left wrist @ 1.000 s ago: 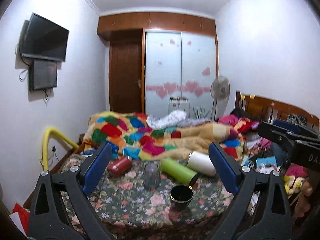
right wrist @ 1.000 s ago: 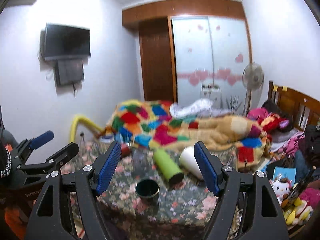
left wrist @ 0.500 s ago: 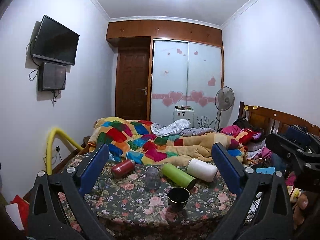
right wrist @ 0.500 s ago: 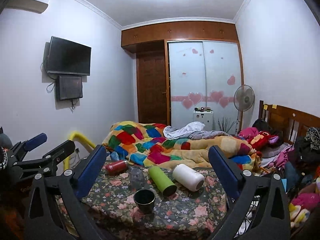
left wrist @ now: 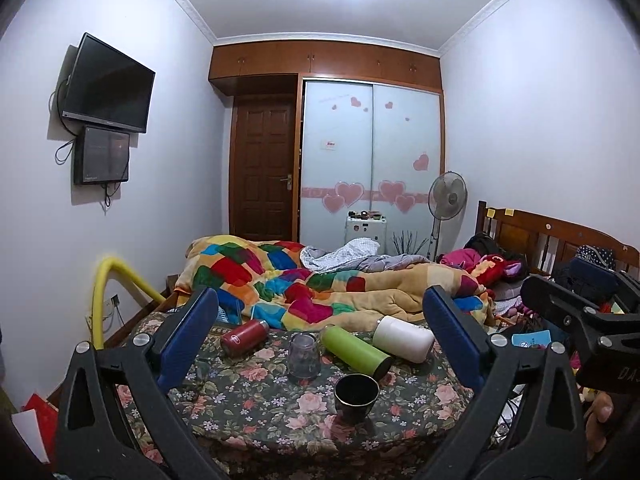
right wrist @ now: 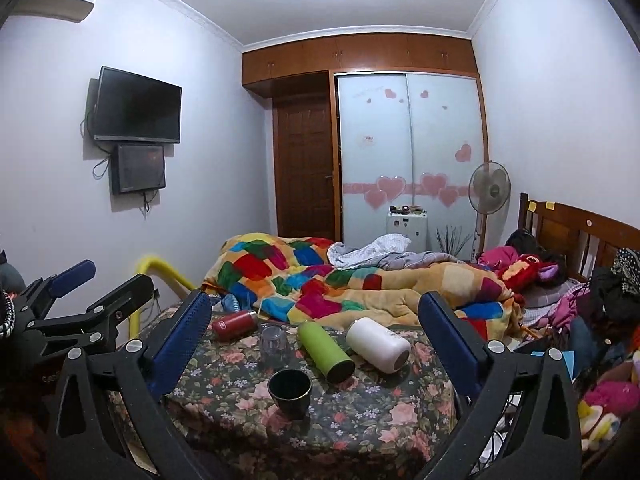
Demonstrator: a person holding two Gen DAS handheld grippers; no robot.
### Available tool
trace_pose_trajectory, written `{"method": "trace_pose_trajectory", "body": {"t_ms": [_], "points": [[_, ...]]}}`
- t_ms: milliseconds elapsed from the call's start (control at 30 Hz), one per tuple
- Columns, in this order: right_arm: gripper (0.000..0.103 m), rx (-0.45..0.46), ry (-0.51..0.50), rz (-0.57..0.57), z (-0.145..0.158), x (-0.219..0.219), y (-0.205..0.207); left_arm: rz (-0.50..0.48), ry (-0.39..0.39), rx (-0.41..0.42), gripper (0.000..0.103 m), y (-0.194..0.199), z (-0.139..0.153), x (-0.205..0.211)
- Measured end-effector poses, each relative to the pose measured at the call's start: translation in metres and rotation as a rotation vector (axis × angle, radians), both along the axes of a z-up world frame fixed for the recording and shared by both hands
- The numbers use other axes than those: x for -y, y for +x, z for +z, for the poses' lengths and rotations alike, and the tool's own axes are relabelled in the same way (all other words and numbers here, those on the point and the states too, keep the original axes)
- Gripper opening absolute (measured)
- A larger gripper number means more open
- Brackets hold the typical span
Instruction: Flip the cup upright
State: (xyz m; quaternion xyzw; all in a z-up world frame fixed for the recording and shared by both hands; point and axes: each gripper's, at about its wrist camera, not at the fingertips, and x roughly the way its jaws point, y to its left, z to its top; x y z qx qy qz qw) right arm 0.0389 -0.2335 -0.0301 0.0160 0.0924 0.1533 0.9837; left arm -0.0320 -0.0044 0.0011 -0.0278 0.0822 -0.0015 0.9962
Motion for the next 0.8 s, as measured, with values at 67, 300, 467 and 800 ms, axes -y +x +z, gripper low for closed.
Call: {"method": "trace_pose_trajectory", "body": {"t_ms": [67,300,467,800], "points": [[0.103,-0.001,-0.003,0.003,0.0004,-0.0003,-0.0007,-0.001,0.002,-0.001,0.103,-0.0007,0.0001,0.0010],[0.103,-0.007,-0.005,0.008,0.0011,-0.0004,0.0005,-0.003,0.002,0.002,0.103,0.0002,0.0007,0.0013],[0.103,-0.008,-0.008,0.008,0.0018,-0.0006,-0.0003,-0.005,0.004,0.003,0.103,0.0005,0.0013,0.0014],[0.103,-0.008,-0.007,0.007,0.0025,-0.0014,-0.0003,-0.005,0.004,0.002,0.103,0.0007,0.0008,0.0013]]}}
